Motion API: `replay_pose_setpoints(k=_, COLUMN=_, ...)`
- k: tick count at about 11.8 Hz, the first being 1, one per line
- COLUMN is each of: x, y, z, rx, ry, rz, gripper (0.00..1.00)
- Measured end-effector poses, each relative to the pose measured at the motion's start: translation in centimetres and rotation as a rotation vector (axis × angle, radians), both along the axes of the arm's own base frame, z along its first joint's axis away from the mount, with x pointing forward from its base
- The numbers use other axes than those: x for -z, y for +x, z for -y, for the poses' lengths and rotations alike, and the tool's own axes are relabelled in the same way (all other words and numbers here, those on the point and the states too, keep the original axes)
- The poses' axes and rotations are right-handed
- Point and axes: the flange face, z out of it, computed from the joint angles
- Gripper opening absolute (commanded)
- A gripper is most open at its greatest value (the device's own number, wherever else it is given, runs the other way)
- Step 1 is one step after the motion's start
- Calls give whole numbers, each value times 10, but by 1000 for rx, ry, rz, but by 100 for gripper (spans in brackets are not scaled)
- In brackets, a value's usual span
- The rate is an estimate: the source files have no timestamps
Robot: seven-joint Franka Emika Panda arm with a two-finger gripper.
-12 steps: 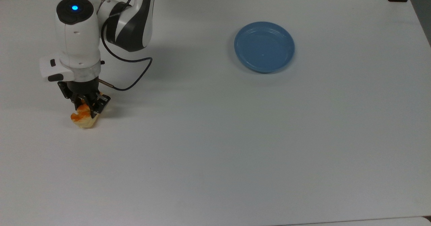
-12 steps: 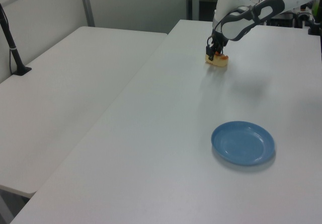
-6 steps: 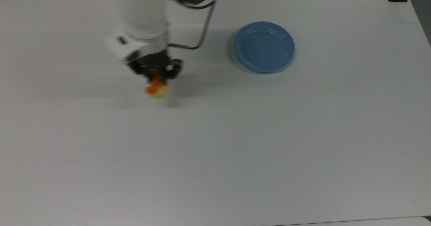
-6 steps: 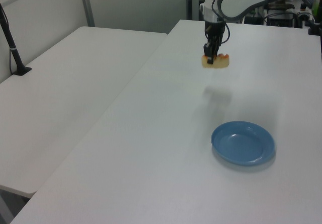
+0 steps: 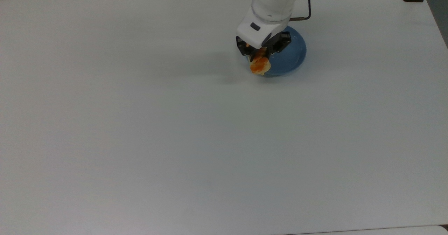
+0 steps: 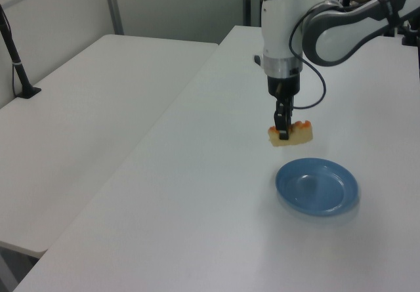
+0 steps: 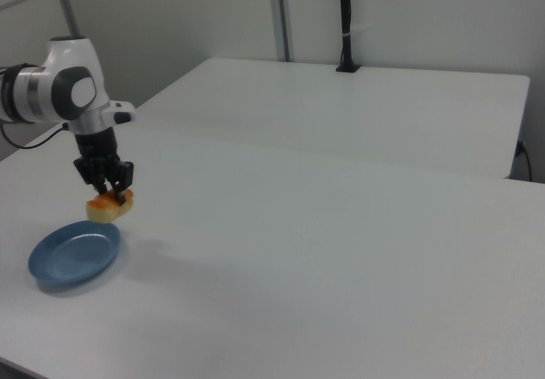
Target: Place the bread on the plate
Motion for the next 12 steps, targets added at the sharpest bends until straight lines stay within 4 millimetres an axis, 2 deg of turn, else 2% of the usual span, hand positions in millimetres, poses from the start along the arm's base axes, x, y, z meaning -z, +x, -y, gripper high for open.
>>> replay_pose_setpoints(k=2, x=11, y=-23, z=-25, rx=-45, ry=-1, rz=-32, gripper=48)
replay_pose_setpoints(k=3, x=14, y=-35, z=-38, rx=-55, ry=-3, rz=-43, gripper=63)
replay_pose_setpoints(k=4, x=18, y=-47, z=-52, rx=-63, ry=-6, rz=-55, gripper=99)
replay_pose_setpoints(k=6, x=30, y=-64, z=-67, rx=-59, ry=-18, rz=-81, gripper=100)
replay_pose_setpoints(k=9, x=29, y=-64, z=-63, rx=-46, ry=-27, rz=-76, gripper=100)
replay_pose_setpoints(k=10, x=20, y=-63, z=-59, rx=-46, ry=-38, rz=-77, gripper=100)
replay_pose_setpoints(k=11, x=1, y=-63, z=-52, rx=-38, ry=-49, rz=-82, gripper=100)
replay_pose_setpoints(k=12, x=-31, y=-59, z=-39, rx=-14, ry=-52, rz=-70, gripper=100)
